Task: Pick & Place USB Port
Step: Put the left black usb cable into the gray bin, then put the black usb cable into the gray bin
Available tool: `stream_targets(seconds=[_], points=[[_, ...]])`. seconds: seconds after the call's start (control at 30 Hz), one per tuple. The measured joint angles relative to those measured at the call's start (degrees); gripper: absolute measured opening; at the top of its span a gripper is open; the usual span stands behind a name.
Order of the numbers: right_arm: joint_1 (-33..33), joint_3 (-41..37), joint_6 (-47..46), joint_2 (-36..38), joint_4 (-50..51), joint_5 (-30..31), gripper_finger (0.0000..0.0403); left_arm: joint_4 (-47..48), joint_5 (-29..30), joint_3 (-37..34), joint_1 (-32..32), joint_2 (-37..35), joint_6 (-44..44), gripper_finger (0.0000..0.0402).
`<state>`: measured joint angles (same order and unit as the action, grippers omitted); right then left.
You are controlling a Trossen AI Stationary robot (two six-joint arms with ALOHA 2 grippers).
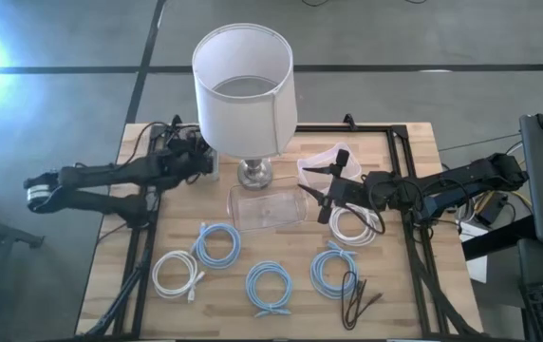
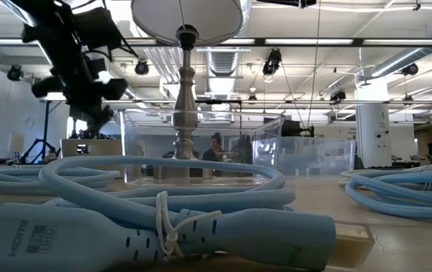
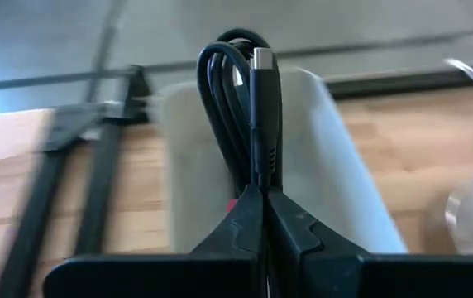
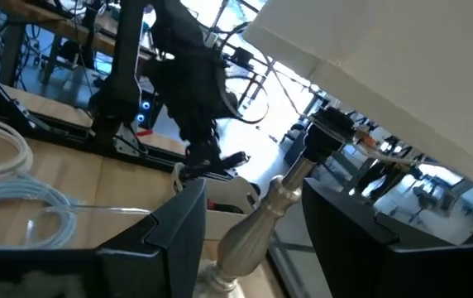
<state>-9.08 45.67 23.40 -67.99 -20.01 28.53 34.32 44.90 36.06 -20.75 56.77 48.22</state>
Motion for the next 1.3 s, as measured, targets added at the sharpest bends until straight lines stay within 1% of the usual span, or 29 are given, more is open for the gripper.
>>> stream_targets(seconds=[0.07, 0.1, 0.27, 0.43, 0.6, 0.7, 0.8, 0.87, 1.0, 1.1, 1.3], points=[[0.0, 0.0, -2.5, 0.0, 0.2, 0.0, 0.0196, -4.1, -3.3, -1.2, -2.3, 0.0, -3.5, 0.0007], [0.0, 0.0, -3.8, 0.0, 0.2, 0.0, 0.0196, -5.0, -4.0, -1.6, -3.2, 0.0, -4.2, 0.0007], [0.0, 0.0, -10.7, 0.0, 2.3, 0.0, 0.0196, -6.3, -3.8, -4.0, -7.4, 0.0, -7.5, 0.0007], [0.0, 0.0, -15.8, 0.0, 6.3, 0.0, 0.0196, -6.9, -3.9, -4.9, -9.4, 0.0, -11.1, 0.001], [-1.1, 0.0, -22.5, 0.0, 9.6, -0.1, 0.0196, -7.5, -4.7, -5.0, -9.8, 0.0, -14.8, 0.0042], [-2.5, 0.0, -26.9, -0.1, 14.3, -0.2, 0.0196, -7.8, -5.7, -5.0, -9.9, 0.0, -17.6, 0.0067], [-4.1, 0.0, -32.1, -0.4, 20.0, -0.2, 0.0196, -7.8, -8.4, -5.0, -9.9, 0.0, -20.4, 0.009], [-4.7, 0.0, -32.7, -0.4, 22.1, -0.2, 0.0196, -7.8, -10.4, -4.8, -9.9, 0.0, -21.7, 0.0102], [-4.8, 0.0, -32.9, -0.4, 22.5, -0.2, 0.0196, -7.8, -12.0, -4.0, -9.8, -0.3, -22.1, 0.0117], [-4.8, 0.0, -34.3, -0.4, 22.8, -0.2, 0.0196, -7.8, -13.9, -2.7, -9.8, -1.1, -23.7, 0.0117], [-4.8, 0.0, -37.9, -0.4, 23.2, -0.3, 0.0196, -7.8, -24.3, -1.0, -9.0, -4.9, -24.8, 0.0105]])
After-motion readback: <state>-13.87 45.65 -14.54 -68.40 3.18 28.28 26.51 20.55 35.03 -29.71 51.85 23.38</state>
